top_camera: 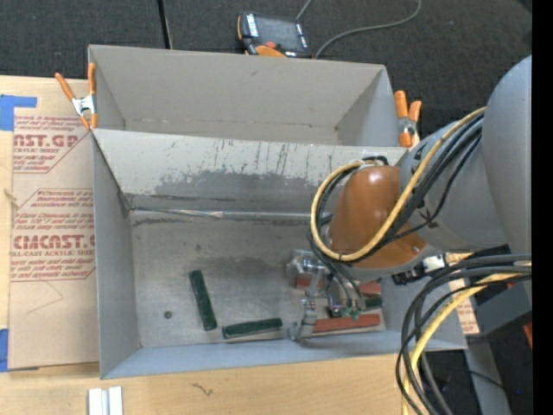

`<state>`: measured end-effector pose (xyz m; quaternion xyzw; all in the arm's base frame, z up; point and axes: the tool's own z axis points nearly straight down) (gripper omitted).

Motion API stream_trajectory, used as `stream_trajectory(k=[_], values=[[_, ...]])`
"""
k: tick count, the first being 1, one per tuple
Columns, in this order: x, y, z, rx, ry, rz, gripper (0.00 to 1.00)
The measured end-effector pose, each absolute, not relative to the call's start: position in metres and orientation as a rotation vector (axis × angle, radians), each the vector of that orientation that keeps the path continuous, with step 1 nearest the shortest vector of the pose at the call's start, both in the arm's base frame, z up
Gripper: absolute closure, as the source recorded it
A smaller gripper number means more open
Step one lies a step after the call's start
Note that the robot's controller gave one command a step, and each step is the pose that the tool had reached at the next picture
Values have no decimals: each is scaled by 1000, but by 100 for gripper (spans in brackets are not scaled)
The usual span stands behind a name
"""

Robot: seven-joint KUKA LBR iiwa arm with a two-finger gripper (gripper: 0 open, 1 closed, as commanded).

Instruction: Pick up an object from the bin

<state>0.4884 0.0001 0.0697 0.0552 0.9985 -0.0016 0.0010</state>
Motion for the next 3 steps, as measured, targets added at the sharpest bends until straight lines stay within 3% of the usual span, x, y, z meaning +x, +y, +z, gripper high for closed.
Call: stream_trajectory(k=[1,2,3], values=[[486,42,167,124,3131,4,0],[480,103,75,128,3142,4,0],[483,103,70,326,3121,2,0]])
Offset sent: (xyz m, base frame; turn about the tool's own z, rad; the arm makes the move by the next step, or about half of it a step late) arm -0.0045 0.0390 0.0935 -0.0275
